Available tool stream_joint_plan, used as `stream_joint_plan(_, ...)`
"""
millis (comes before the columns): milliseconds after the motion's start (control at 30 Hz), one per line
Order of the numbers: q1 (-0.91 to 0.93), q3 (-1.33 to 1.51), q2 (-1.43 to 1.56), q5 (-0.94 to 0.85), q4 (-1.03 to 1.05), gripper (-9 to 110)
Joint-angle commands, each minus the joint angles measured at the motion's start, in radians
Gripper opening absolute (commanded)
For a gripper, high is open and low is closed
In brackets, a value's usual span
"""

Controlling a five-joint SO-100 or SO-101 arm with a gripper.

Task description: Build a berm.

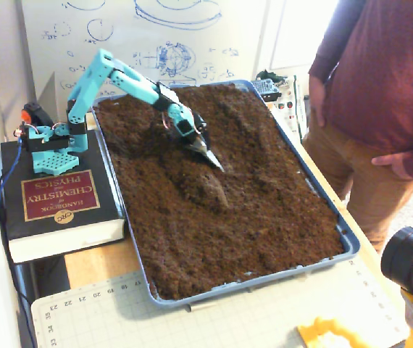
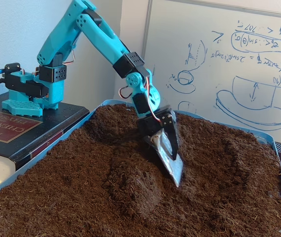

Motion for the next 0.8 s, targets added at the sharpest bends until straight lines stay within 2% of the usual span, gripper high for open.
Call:
stream_joint_plan(0, 0.003, 0.117, 0.130, -0.008, 0.014, 1)
stream_joint_plan(167, 0.000, 0.147, 0.221, 0.011, 0.014, 1)
stream_joint_plan(300, 0.009, 0.095, 0.325, 0.095, 0.014, 1)
stream_joint_plan(433, -0.006, 0.005, 0.399, 0.256, 0.014, 0)
stream_joint_plan(533, -0.087, -0.061, 0.400, 0.408, 0.012, 0)
stream_joint_plan(667, -0.227, -0.176, 0.316, 0.606, 0.000, 0)
stream_joint_plan(767, -0.302, -0.279, 0.207, 0.680, 0.000, 1)
